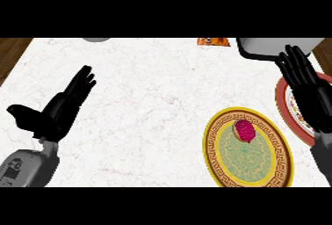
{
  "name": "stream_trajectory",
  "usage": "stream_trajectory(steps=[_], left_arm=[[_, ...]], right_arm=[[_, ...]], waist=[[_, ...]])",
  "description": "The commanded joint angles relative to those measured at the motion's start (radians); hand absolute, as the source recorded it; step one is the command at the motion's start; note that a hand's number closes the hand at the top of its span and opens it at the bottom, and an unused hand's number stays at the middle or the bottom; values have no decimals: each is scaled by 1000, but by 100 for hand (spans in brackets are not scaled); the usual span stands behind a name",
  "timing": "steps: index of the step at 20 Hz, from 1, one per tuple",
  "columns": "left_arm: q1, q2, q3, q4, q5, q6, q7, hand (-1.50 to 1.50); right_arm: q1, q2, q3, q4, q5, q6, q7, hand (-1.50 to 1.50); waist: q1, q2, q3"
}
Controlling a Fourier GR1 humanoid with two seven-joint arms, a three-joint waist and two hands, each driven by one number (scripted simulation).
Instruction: Pick the cupcake from the plate and place it in the plate
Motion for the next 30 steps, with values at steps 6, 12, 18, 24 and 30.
stream_trajectory(steps=[6,12,18,24,30], left_arm=[[226,-86,-25,165,-35,132,81,0],[246,-136,-53,132,-19,115,63,0],[261,-120,-14,49,-31,91,132,0],[248,-133,-19,100,-42,89,104,0],[233,-143,-31,59,-56,102,146,0]], right_arm=[[-54,-148,-313,98,-117,-20,0,150],[130,-5,-327,219,124,-363,-182,-150],[303,15,-366,101,110,-215,-292,-150],[340,-200,-217,-28,262,-144,-3,-150],[288,-311,-112,-152,353,-67,244,-150]], waist=[[-39,5,15],[-37,1,17],[-33,-3,16],[-35,-6,12],[-19,-3,14]])
